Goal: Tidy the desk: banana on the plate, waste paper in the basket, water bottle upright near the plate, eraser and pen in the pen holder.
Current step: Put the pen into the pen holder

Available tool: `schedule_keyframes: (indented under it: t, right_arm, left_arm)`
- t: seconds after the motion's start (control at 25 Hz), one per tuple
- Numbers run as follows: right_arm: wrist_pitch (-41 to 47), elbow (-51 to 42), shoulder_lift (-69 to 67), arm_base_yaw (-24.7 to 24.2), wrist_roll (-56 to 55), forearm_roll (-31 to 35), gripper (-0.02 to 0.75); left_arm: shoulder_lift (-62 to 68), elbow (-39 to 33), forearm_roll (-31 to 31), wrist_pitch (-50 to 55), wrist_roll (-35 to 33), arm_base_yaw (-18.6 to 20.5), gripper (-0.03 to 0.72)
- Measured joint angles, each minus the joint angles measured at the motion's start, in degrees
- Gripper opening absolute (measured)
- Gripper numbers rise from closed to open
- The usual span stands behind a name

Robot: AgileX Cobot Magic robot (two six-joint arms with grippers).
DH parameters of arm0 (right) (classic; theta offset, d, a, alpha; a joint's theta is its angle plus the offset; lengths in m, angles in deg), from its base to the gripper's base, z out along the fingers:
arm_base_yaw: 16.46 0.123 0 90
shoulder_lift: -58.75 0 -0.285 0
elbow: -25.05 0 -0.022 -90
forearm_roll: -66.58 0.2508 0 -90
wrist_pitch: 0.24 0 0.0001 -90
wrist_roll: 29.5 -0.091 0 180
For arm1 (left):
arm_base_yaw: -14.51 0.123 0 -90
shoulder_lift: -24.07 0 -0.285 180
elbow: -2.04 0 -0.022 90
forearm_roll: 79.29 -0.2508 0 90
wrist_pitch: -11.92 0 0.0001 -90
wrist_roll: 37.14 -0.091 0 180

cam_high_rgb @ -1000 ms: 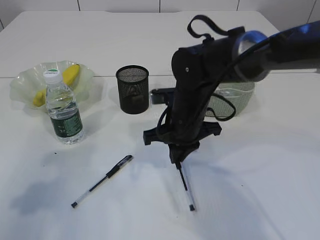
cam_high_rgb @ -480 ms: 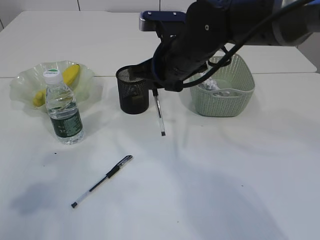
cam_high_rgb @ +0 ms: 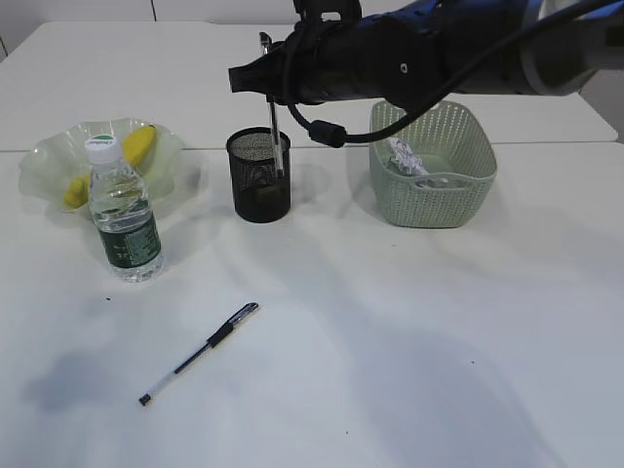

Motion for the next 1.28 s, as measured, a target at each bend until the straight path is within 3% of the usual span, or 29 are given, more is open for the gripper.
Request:
schedule_keyframes:
  t: [0.4,0.96,1.28]
  right_arm:
    - [-9.8,6.2,-6.7,-2.9,0.0,-0.1,0.061]
    - [-10.1,16.5,-16.0,-2.9,0.0,-0.2,0.06]
    - [-8.5,17.6,-17.6,-2.9,0.0,-0.4,0.06]
  left_arm:
    - [0.0,0.0,-0.1,-1.8,0.0,0.0,0.526]
    - [0.0,0.0,-0.2,-2.0,-0.1,0.0,0.526]
    - [0.0,0.0,-0.2,-2.1,-0.1,0.0,0.526]
